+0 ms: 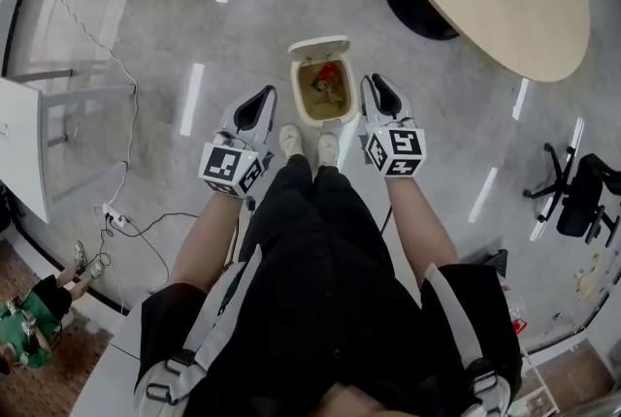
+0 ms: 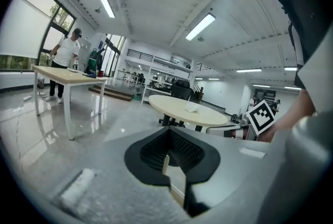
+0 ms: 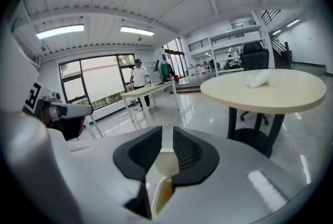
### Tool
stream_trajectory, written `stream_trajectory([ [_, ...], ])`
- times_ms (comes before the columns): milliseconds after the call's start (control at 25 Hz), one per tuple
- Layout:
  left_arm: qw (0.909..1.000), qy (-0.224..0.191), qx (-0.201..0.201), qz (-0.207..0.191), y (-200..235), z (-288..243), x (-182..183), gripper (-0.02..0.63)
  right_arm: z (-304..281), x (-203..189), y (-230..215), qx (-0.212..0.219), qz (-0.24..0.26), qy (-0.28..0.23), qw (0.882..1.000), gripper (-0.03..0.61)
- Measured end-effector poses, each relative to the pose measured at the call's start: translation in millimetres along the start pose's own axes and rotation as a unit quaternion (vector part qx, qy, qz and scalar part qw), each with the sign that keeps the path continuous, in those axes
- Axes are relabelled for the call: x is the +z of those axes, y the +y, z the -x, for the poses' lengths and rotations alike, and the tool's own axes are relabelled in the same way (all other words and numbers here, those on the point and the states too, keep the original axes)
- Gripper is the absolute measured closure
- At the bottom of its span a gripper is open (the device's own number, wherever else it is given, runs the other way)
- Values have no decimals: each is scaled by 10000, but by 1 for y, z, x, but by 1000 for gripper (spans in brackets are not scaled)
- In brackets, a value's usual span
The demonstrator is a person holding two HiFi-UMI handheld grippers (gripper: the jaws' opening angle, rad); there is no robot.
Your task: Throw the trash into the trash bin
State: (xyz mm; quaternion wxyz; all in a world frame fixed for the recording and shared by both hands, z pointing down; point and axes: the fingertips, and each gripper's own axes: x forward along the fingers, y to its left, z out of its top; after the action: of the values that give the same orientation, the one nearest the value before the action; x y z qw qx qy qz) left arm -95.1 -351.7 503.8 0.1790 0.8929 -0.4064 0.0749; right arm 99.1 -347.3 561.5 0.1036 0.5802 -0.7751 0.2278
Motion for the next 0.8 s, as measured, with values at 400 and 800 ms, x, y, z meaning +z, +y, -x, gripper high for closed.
stream_trajectory([
  [400,9951,-924,321,-124,-13,57,81,612,51,93,24,581,307,-1149,9912,549],
  [800,9901,-1388,184,-9,13,167,98,612,143,44,56,255,-280,-1163,9925,572],
])
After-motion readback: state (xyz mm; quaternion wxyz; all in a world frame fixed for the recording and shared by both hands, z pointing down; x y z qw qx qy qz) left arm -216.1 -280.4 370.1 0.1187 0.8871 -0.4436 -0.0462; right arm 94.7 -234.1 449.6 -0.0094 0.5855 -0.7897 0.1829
